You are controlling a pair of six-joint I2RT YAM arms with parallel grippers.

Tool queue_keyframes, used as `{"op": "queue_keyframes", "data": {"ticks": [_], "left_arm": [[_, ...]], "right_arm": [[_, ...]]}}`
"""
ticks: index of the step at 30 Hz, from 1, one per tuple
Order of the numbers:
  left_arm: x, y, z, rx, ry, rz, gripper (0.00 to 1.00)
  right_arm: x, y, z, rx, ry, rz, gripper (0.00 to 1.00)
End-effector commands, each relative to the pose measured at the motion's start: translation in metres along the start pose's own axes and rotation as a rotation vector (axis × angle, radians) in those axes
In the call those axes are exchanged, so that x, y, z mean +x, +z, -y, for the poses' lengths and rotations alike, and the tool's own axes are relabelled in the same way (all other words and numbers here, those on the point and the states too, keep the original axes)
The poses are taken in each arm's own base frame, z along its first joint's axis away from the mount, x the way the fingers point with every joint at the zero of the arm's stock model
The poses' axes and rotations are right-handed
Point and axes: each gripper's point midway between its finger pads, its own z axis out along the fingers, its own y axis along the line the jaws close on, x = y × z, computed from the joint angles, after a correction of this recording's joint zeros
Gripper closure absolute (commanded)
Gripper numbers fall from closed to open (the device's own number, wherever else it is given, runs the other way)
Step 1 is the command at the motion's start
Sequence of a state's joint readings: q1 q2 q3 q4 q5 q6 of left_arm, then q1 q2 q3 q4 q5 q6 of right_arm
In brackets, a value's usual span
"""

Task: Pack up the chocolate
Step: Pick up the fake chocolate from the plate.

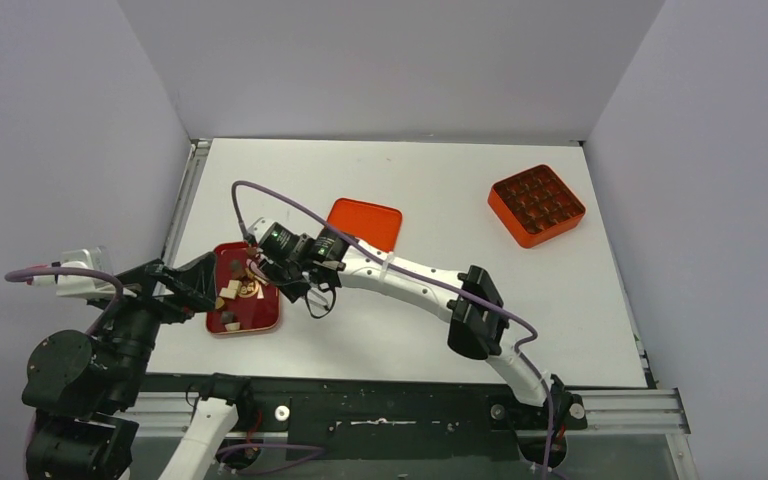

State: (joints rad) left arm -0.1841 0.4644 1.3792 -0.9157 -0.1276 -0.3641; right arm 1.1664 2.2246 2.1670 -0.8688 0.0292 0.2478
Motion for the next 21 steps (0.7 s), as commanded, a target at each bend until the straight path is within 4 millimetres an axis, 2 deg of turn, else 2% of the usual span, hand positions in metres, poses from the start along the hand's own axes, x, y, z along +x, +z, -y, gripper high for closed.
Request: {"op": "queue_keyframes", "data": {"ticks": [1, 11, 21], "left_arm": [[-0.007, 0.003, 0.005, 0.027, -0.006, 0.028, 0.03], [-0.016, -0.004, 0.004, 0.03, -0.004, 0.081, 0.03], [-0.009, -0.002, -0.001, 0.018, 0.011, 0.074, 0.03]], "right_arm": [[-0.014, -0.005, 0.007, 0.061, -0.014, 0.028, 0.68], [-0.01, 0.023, 0.0, 0.045, -0.027, -0.009, 0.67], [-0.006, 0.039, -0.004, 0.023, -0.033, -0.017, 0.66]]}}
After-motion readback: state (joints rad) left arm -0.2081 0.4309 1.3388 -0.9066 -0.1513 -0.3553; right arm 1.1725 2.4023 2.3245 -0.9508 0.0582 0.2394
